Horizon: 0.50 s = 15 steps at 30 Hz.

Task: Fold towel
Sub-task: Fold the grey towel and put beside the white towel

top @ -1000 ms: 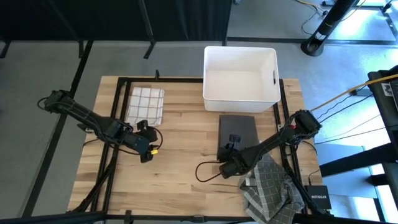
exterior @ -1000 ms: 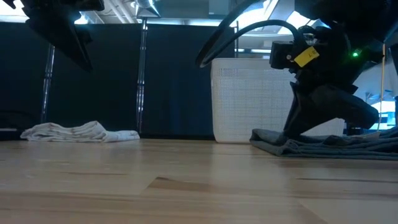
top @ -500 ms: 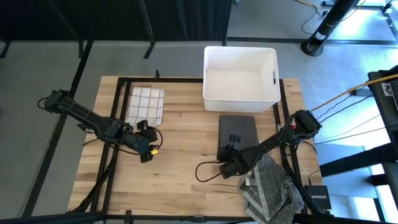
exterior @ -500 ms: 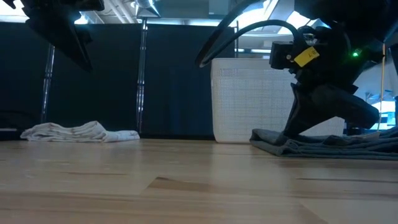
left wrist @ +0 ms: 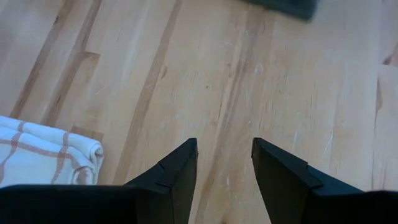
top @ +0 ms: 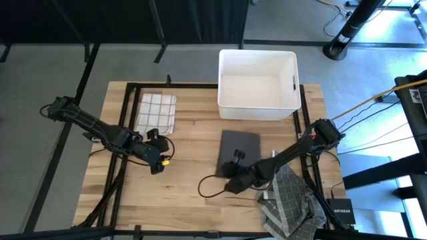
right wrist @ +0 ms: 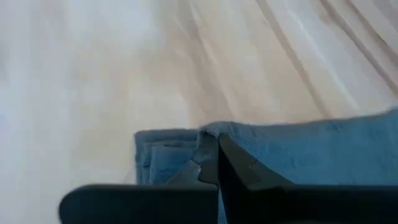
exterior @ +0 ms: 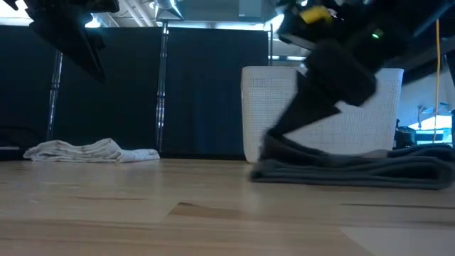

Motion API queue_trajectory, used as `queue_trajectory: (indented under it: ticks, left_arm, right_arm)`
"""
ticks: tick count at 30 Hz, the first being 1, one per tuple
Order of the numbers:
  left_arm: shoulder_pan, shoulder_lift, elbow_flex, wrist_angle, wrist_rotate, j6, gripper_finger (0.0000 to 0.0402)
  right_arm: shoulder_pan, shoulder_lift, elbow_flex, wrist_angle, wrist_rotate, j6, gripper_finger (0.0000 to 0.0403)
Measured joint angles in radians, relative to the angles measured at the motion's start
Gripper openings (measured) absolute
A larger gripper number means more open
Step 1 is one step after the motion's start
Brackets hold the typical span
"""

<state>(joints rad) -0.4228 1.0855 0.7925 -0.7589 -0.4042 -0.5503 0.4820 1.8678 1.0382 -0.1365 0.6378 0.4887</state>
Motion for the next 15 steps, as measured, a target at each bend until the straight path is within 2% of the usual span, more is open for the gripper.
queue_trajectory:
  ticks: [5,12,15]
  left_arm:
    - [0.0,0.0,0.0,0.0,0.0,0.0,0.0147]
    - [0.0,0.0,0.0,0.0,-0.002,0.0,0.0147]
    - [0.0,0.0,0.0,0.0,-0.003,0.0,0.0147]
  right_arm:
    - [-0.006,0.105,0.011,0.31,-0.021,-0.072,0.0002]
    - [-0.021,0.214,0.145,0.378,-0.058,-0.043,0.0002]
    - [-0.036,0.239,0.192,0.361,-0.132,0.004,0.001]
